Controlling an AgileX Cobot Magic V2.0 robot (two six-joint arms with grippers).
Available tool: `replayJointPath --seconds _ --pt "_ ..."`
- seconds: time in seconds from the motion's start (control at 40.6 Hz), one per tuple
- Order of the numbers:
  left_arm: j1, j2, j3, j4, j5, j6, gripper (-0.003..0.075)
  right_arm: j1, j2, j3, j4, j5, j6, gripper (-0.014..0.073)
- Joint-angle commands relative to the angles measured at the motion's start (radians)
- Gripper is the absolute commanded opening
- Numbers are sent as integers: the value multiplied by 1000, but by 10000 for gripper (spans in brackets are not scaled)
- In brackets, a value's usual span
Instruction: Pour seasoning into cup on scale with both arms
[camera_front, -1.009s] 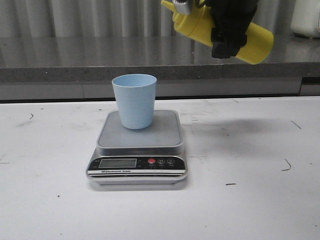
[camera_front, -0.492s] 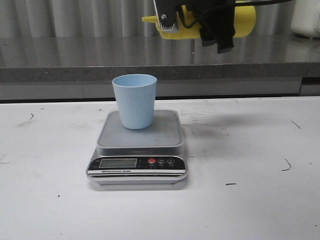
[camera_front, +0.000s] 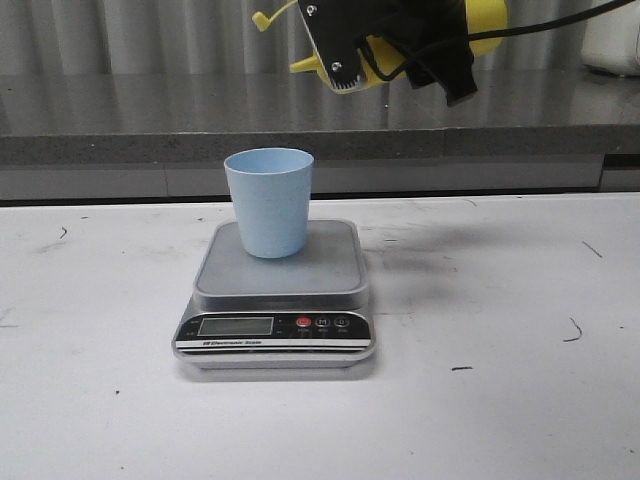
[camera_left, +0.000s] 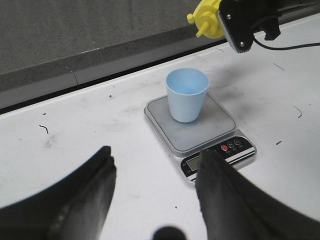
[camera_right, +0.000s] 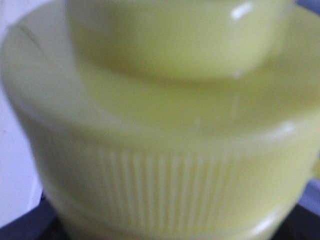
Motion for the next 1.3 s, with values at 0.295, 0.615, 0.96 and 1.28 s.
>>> replayJointPath --seconds 0.295,0.615,0.96,1.28 --pt "-7 4 -24 -5 -85 0 366 1 -60 -42 -85 -1 103 349" --pt "-7 4 -24 -5 -85 0 366 -22 -72 -42 -29 8 664 349" --pt "-7 4 -24 -5 -85 0 366 -127 -199 -3 374 -99 790 349" --pt "-7 4 -24 -5 -85 0 366 -274 -353 293 569 -524 804 349"
